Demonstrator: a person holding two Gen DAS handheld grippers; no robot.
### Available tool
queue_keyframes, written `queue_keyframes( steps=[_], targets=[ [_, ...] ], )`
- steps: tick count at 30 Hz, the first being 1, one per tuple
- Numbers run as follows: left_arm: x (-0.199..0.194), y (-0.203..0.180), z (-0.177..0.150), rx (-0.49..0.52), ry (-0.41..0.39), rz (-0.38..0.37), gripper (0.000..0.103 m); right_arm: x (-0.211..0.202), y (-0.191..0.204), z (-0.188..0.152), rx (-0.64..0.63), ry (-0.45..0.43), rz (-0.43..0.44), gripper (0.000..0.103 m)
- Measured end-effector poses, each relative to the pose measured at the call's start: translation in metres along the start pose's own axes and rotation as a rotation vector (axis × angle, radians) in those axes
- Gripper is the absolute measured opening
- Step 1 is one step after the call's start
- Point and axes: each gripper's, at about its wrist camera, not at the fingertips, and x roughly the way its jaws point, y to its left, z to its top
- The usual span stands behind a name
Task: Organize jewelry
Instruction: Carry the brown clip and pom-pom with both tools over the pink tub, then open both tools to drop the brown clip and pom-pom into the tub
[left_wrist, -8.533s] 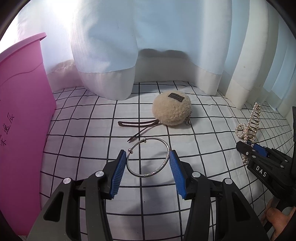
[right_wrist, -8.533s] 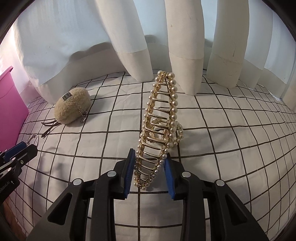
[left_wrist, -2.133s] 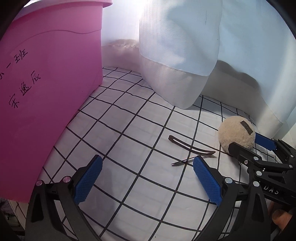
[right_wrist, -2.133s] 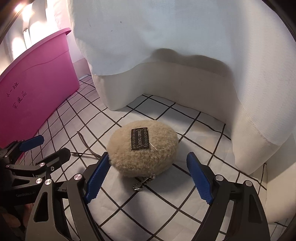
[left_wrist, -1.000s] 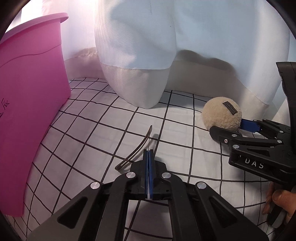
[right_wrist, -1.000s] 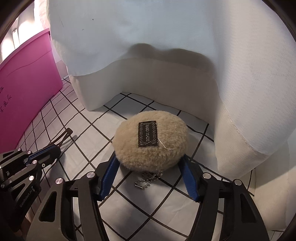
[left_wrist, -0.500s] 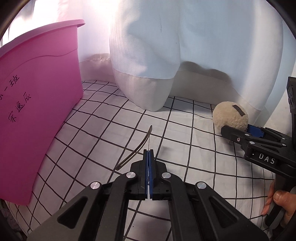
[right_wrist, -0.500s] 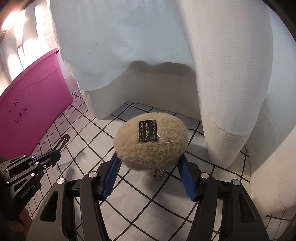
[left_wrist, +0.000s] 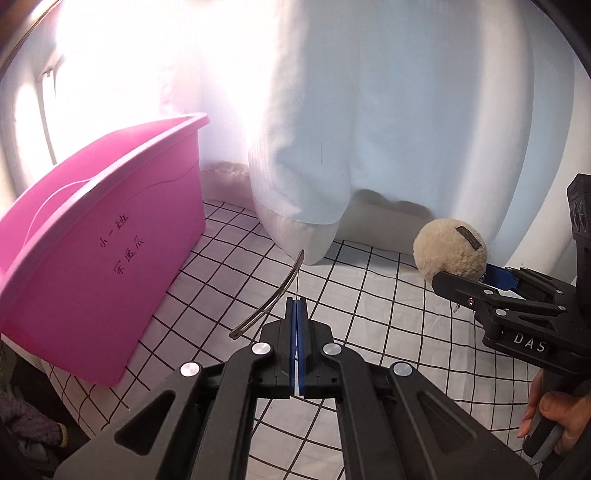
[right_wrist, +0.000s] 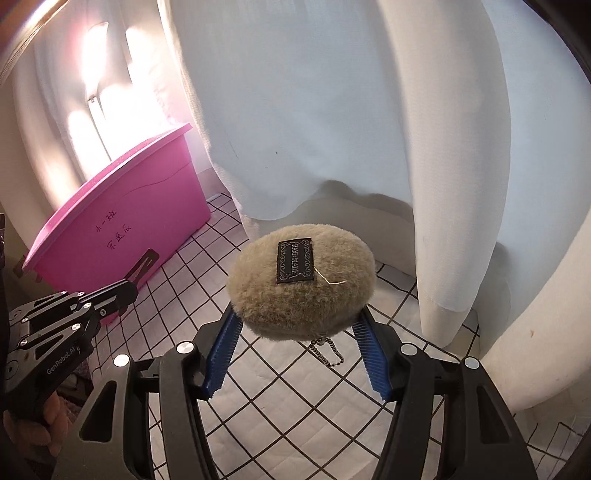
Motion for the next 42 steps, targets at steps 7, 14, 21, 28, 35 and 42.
queue_keyframes(
  steps=[7, 14, 21, 28, 35, 42],
  targets=[
    [-0.066, 0.027, 0.029, -0.059, -0.094, 0.096, 0.001, -0.03, 0.04, 0.044, -0.064, -0.054, 0.124, 0.059],
    [-0.116, 0.092, 0.053, -0.124, -0.152, 0.207, 0.001, -0.035, 0.114, 0.096, -0.13, -0.119, 0.255, 0.059],
    [-0.12, 0.179, 0.076, -0.174, -0.146, 0.244, 0.001, -0.001, 0.197, 0.139, -0.156, -0.111, 0.325, 0.059],
    [-0.087, 0.255, 0.094, -0.211, -0.07, 0.23, 0.002, 0.063, 0.254, 0.167, -0.142, -0.03, 0.313, 0.059],
    [-0.04, 0.294, 0.101, -0.217, 0.034, 0.193, 0.002, 0.119, 0.278, 0.18, -0.095, 0.067, 0.266, 0.059],
    [-0.006, 0.314, 0.103, -0.238, 0.145, 0.167, 0.002, 0.156, 0.286, 0.181, -0.054, 0.162, 0.222, 0.059]
  ],
)
